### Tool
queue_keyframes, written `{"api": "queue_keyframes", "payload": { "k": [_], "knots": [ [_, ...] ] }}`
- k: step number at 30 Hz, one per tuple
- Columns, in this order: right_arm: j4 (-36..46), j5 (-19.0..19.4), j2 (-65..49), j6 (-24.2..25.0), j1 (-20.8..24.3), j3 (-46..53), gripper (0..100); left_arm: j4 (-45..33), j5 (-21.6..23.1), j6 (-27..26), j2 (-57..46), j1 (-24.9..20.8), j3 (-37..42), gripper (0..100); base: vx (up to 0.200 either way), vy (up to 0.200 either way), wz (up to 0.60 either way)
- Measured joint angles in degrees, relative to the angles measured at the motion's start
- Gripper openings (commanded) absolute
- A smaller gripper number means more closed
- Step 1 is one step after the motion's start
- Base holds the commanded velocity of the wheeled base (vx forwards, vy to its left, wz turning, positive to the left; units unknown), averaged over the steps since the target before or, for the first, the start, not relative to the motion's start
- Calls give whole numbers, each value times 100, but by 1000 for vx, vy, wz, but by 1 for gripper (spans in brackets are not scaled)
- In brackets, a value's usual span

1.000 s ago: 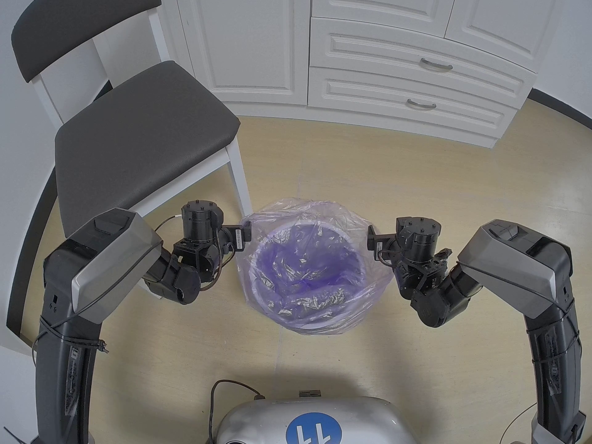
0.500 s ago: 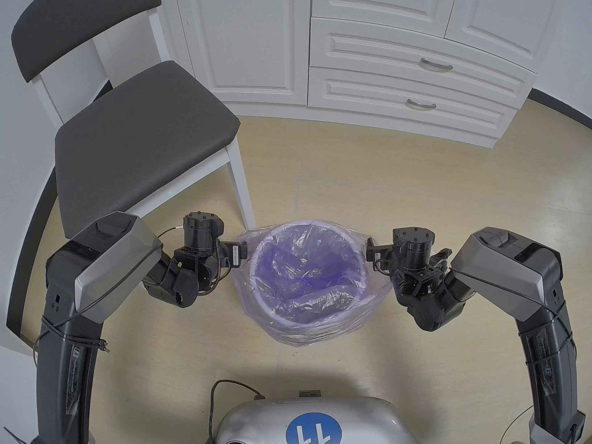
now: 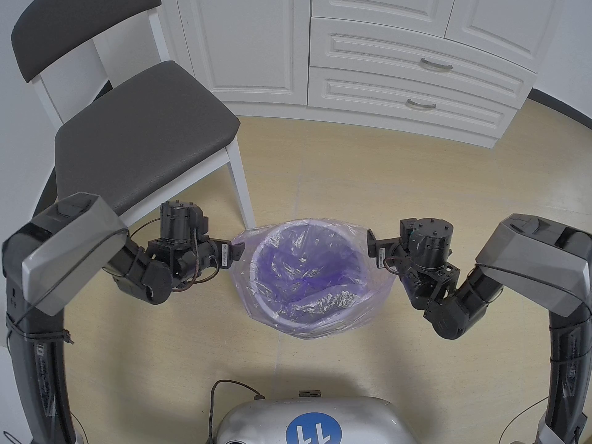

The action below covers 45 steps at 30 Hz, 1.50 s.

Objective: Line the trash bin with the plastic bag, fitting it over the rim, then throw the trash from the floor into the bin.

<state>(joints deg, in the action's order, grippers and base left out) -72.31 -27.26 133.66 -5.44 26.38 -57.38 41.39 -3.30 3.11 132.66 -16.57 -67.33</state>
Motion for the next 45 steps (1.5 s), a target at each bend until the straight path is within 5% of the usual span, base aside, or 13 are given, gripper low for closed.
{"api": "queue_keyframes", "payload": {
  "k": [11, 45],
  "knots": [
    [1125, 550, -649, -327, -185, 1001, 100, -301, 497, -850, -853, 94, 925, 100, 0, 0, 0],
    [1048, 618, 1265, -149, -351, -13, 100, -247, 494, -879, -265, 95, 691, 100, 0, 0, 0]
  ]
}}
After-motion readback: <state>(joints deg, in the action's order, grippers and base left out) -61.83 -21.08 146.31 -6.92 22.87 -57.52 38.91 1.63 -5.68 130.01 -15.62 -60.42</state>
